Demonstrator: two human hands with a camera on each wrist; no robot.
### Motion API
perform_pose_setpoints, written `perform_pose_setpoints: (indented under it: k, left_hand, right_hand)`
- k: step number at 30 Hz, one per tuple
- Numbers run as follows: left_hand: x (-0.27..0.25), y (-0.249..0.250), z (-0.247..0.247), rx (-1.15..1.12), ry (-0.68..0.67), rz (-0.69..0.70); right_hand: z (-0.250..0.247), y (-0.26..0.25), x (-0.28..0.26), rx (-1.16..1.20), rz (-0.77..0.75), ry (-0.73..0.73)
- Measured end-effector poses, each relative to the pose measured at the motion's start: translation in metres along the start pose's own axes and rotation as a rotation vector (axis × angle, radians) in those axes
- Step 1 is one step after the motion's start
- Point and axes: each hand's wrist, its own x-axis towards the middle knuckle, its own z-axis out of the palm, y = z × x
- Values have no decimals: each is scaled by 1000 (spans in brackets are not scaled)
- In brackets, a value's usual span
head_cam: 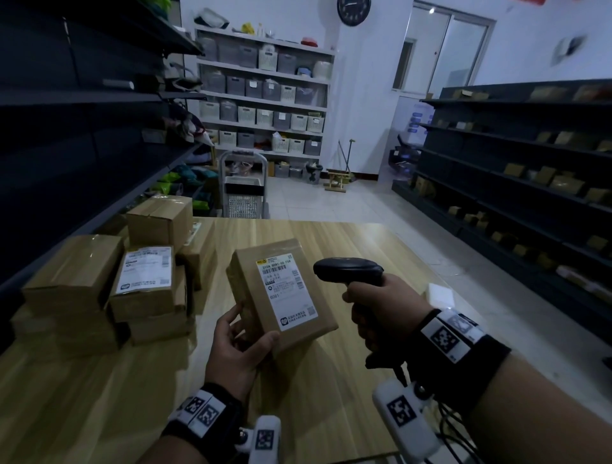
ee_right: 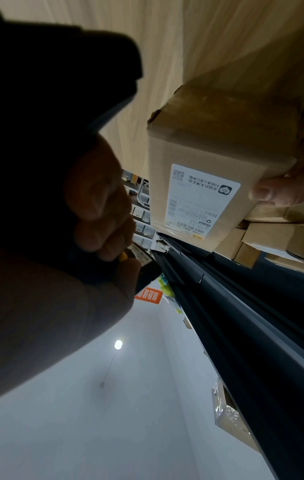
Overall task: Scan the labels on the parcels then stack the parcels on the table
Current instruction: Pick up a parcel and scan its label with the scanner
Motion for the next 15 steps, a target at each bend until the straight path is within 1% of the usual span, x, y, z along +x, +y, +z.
perform_pose_setpoints:
  k: [7,11,15]
  left_hand:
    - [-2,2,1,-5,-9,5]
    - [-2,5,2,-7,-26,2]
    - [1,4,2,-22,-18,-3]
  right_hand:
    - [1,2,1,10,6,-9]
    - [1,6,3,11,-24,-19]
    - [1,5,5,13,-6,-16]
